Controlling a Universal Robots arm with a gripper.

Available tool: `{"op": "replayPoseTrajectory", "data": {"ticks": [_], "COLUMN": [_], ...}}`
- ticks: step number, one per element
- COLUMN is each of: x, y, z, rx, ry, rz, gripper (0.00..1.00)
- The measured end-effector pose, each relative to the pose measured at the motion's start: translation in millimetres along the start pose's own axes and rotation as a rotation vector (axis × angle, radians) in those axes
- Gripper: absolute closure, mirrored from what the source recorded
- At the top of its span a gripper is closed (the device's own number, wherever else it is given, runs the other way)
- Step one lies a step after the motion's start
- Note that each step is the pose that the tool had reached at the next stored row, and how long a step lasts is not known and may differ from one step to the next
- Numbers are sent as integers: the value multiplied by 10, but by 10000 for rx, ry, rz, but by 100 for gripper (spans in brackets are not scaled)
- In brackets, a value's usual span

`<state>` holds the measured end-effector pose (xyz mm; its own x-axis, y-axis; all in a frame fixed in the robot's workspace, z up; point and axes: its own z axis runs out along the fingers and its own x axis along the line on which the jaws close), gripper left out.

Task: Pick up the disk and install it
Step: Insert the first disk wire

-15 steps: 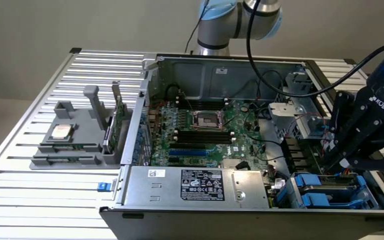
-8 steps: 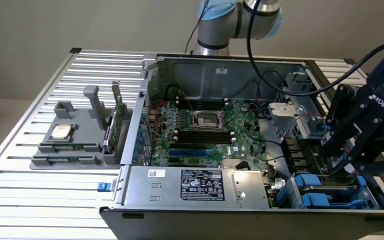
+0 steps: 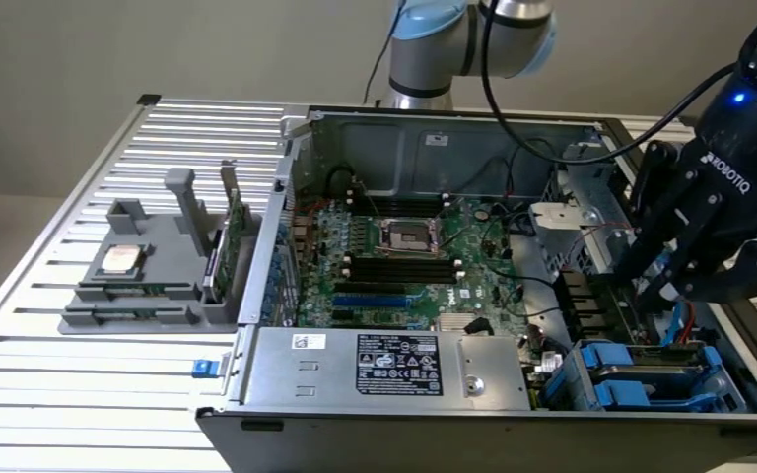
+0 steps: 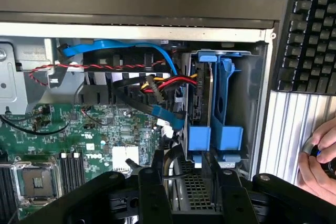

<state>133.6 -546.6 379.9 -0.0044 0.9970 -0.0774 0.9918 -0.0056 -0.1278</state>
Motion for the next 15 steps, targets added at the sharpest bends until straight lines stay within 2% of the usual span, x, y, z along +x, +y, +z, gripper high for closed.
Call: {"op": "replayPoseTrajectory", "data": {"ticks": [2, 3, 4, 7, 8, 9, 12, 15], "x": [55, 76, 91, 110, 111, 112, 114, 116], "y": [9, 15, 22, 43, 47, 53, 68, 73], "z": [-5, -8, -10, -14, -14, -14, -13, -2], "rx": [-47, -78, -109, -190, -214, -231, -216, -177], "ry": [-108, -193, -292, -679, -769, -828, -854, -825], "rz": [16, 31, 50, 153, 198, 250, 459, 795], "gripper": [58, 58, 58, 58, 58, 58, 58, 58]}}
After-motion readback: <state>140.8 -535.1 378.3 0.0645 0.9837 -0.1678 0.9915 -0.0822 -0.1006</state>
